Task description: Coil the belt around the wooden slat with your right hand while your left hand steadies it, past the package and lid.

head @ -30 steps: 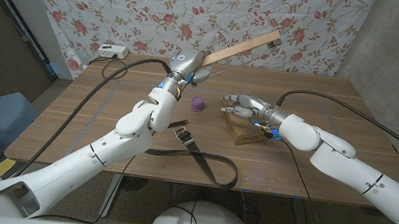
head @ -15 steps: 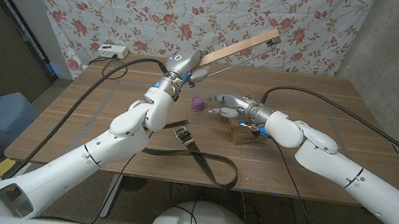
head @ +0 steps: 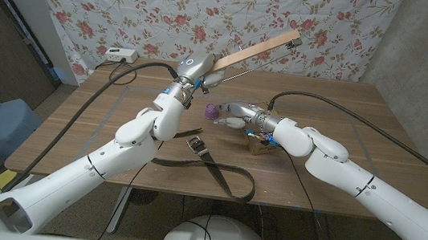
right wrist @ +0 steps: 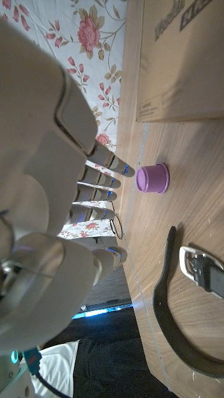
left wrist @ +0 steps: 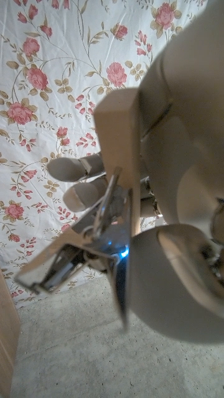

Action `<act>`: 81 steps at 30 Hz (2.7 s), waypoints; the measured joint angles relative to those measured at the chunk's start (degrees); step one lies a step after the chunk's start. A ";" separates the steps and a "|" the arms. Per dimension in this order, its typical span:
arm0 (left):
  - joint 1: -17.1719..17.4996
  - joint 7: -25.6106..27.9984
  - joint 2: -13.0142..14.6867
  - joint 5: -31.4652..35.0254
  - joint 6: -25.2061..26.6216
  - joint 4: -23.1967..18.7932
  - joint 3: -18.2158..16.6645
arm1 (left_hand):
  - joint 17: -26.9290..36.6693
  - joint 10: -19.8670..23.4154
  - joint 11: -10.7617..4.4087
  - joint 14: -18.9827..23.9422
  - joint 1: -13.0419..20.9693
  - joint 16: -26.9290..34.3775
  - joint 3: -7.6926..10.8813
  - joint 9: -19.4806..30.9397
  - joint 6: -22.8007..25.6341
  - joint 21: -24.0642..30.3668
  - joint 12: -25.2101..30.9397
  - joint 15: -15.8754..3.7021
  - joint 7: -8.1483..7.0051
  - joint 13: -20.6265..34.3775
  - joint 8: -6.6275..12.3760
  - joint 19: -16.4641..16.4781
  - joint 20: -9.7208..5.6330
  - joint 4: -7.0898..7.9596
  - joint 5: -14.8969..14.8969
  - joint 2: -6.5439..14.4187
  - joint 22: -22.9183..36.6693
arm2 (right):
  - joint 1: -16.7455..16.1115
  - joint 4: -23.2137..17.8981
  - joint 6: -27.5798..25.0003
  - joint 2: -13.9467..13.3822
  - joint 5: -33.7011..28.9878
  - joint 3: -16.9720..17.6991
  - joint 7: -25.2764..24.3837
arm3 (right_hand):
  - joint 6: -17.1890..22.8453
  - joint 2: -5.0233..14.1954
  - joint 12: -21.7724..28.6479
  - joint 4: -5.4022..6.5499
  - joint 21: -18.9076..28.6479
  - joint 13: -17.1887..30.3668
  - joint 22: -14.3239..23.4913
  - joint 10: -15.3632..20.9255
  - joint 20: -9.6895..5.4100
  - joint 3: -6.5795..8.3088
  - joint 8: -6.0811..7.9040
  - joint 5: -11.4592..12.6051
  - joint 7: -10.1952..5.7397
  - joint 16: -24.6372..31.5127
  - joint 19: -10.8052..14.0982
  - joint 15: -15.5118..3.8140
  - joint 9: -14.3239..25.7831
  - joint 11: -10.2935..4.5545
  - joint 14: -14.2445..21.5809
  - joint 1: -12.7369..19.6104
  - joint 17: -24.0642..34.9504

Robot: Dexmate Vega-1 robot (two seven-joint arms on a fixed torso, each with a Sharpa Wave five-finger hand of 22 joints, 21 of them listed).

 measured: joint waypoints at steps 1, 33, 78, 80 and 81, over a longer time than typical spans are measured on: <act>0.01 0.01 0.01 -0.03 -0.01 0.00 -0.01 | 0.00 0.00 0.00 0.00 0.00 0.00 0.00 0.00 0.00 0.11 0.17 0.00 0.00 -0.01 0.29 0.02 -0.02 0.00 0.00 0.00 -0.02 | 0.08 0.10 0.02 0.12 -0.07 -0.11 0.02 | 0.00 -0.05 0.00 0.00 0.00 0.00 0.00 -0.20 0.13 0.00 0.00 0.00 0.00 0.00 0.13 -0.01 0.00 -0.20 -0.01 0.06 0.00; -0.85 0.45 -0.50 -1.80 -0.97 2.11 0.59 | 0.16 -0.49 -0.10 0.00 0.15 0.00 0.00 -0.32 -0.32 0.55 0.89 0.01 -0.31 -0.29 0.76 0.02 -0.02 0.00 -0.34 0.31 -0.90 | 5.89 8.37 2.01 7.18 -8.02 -7.21 2.27 | 0.25 -0.67 0.01 -0.71 0.00 0.00 0.01 -1.33 -0.48 0.72 0.00 0.28 -0.65 0.00 1.71 -1.27 -0.01 -1.33 0.24 5.82 -0.25; -2.17 -0.86 0.36 -3.59 -1.91 3.25 0.78 | 0.00 -0.67 0.10 0.01 0.12 0.00 0.00 -1.06 -0.91 0.99 1.98 0.02 -0.32 -0.32 2.23 -0.51 0.08 0.00 -0.84 0.28 -1.59 | 8.12 24.05 0.63 17.24 -19.03 -15.72 -14.82 | 20.56 -2.05 3.37 0.32 1.87 0.79 0.43 14.17 -5.71 -2.55 7.92 3.64 -4.34 5.90 9.41 -4.18 2.56 -6.19 13.09 23.32 1.90; -2.17 -0.87 0.41 -3.69 -2.03 3.29 0.73 | 0.09 -0.57 0.00 0.01 0.05 0.00 0.00 -1.06 -0.91 0.99 1.98 0.01 -0.32 -0.66 2.45 -0.51 0.08 0.00 -0.84 0.21 -1.67 | 8.03 24.77 0.09 17.70 -19.71 -16.32 -15.92 | 22.41 -1.75 3.91 0.42 2.02 1.13 0.43 16.16 -6.12 -3.14 9.01 3.66 -4.33 6.84 9.82 -4.30 2.95 -6.42 14.43 24.66 2.35; -2.17 -0.87 0.43 -3.69 -2.03 3.31 0.70 | 0.12 -0.53 -0.04 0.01 0.04 0.00 0.00 -1.06 -0.91 0.98 1.98 0.01 -0.32 -0.82 2.45 -0.51 0.08 0.00 -0.84 0.21 -1.78 | 8.03 24.77 -0.22 17.70 -20.10 -16.32 -16.47 | 23.10 -1.83 4.21 0.45 2.18 1.31 0.43 17.26 -6.11 -3.47 9.57 3.67 -4.42 7.37 9.83 -4.28 3.23 -6.42 15.07 25.09 2.64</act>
